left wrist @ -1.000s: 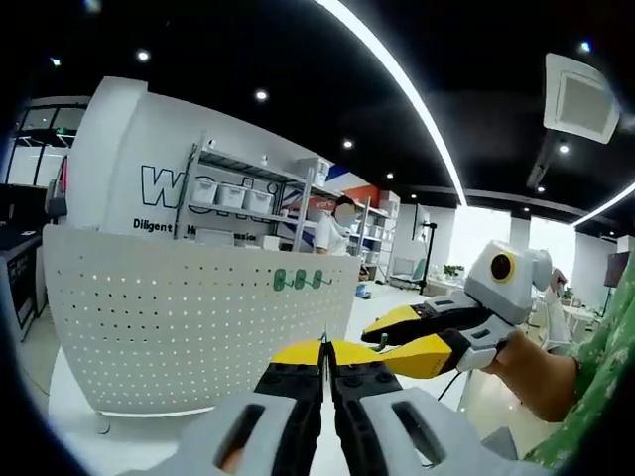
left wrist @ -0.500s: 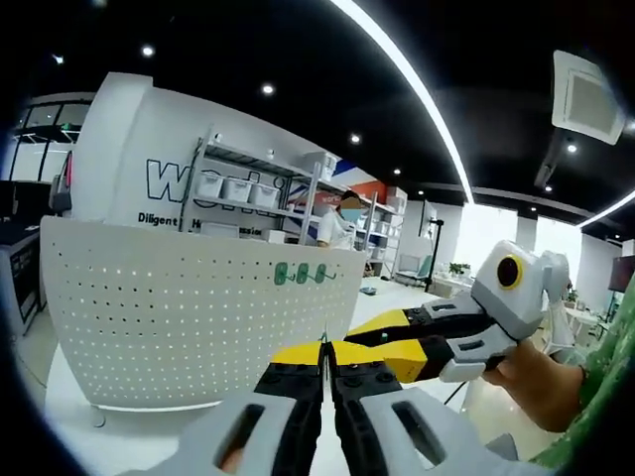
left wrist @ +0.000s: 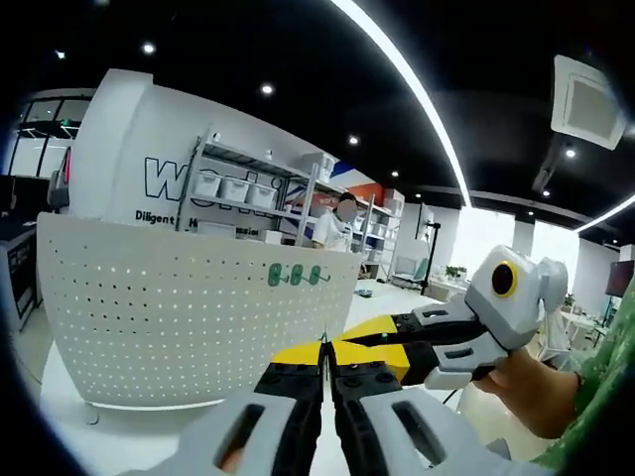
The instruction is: Insert the hook assembly into the mounting plate slot until the hook locks in place.
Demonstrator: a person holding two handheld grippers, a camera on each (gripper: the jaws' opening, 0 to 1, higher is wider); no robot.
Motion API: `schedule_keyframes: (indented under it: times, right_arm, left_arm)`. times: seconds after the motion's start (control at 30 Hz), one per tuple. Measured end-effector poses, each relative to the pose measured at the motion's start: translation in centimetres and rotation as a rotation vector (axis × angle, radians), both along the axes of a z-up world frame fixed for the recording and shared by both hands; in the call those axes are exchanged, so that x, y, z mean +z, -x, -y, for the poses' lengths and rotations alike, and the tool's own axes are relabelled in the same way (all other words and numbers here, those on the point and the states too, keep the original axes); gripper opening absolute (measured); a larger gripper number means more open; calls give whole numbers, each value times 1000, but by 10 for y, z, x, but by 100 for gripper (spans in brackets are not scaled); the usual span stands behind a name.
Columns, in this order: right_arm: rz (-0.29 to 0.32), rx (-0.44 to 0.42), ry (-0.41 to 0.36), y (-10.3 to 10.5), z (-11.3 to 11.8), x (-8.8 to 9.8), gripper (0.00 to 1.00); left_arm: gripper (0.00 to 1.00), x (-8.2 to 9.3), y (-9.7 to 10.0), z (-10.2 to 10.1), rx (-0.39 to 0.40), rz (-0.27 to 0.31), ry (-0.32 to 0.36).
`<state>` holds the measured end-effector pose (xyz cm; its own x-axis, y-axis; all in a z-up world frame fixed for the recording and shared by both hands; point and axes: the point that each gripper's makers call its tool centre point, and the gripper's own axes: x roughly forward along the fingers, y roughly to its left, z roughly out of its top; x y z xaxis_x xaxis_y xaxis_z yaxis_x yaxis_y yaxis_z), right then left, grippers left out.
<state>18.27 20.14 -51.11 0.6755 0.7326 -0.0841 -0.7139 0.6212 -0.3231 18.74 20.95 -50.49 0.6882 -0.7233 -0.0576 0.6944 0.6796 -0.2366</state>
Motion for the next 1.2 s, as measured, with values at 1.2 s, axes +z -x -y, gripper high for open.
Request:
schedule_keyframes:
  times: [1.2]
  right_arm:
    - [-31,2,-56,4,3,1,1]
  left_arm:
    - [5,1,8,5,-36,50,-43]
